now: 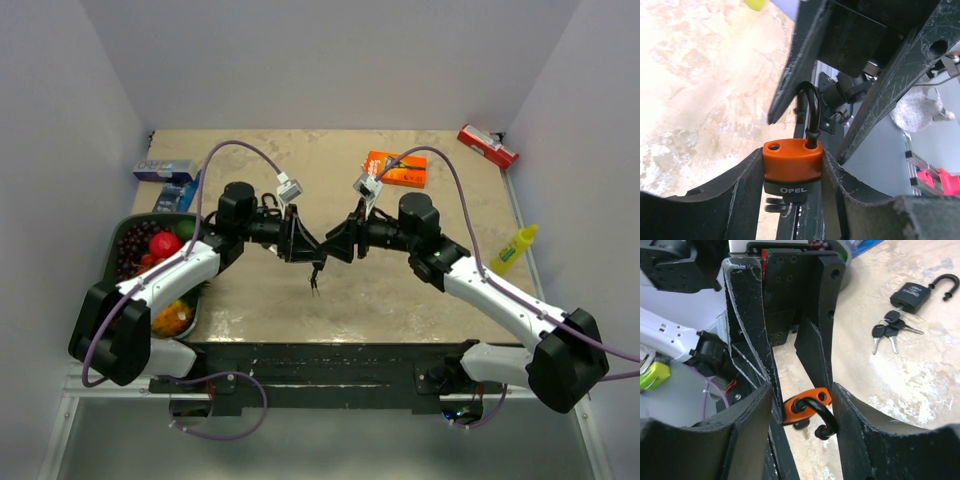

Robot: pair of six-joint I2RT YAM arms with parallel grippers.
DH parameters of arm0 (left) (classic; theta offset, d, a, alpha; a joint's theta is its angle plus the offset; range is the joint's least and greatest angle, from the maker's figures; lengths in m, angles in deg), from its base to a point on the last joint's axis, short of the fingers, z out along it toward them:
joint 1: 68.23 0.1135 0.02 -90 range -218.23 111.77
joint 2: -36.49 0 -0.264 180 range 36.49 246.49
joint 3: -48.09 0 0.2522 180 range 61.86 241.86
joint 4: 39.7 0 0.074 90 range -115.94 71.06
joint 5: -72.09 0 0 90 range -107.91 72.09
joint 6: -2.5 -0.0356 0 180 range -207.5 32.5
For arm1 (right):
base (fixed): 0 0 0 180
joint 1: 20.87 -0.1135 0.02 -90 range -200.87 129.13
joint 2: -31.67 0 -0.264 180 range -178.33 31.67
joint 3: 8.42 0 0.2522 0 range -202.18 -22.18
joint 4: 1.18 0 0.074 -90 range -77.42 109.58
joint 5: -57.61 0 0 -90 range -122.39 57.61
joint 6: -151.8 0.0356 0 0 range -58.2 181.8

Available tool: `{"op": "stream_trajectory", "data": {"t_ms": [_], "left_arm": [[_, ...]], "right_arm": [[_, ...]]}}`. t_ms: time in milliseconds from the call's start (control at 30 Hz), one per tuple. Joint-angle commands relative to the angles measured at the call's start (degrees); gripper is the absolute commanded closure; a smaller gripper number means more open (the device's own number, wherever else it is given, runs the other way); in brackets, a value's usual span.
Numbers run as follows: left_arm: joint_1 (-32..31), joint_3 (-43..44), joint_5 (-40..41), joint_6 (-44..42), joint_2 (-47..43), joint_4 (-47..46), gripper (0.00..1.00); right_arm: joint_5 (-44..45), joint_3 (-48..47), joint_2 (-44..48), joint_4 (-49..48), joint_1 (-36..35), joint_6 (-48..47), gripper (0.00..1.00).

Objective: Unlock with the key

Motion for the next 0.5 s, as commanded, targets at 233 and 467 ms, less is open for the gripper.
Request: {"op": "stream_trajectory", "data": {"t_ms": [233,467], "left_arm": [[0.5,1.5,12.1,-5.4,-3.4,4.6,1.0],[-0.4,2.1,24.0,-7.5,-3.5,9.9,1.0]], "right_arm": [[10.7,-3.2,-2.8,5.0,0.0,0.8,0.91],[15.2,-4.2,-9.5,3.9,-0.1,5.2,1.0]]}}
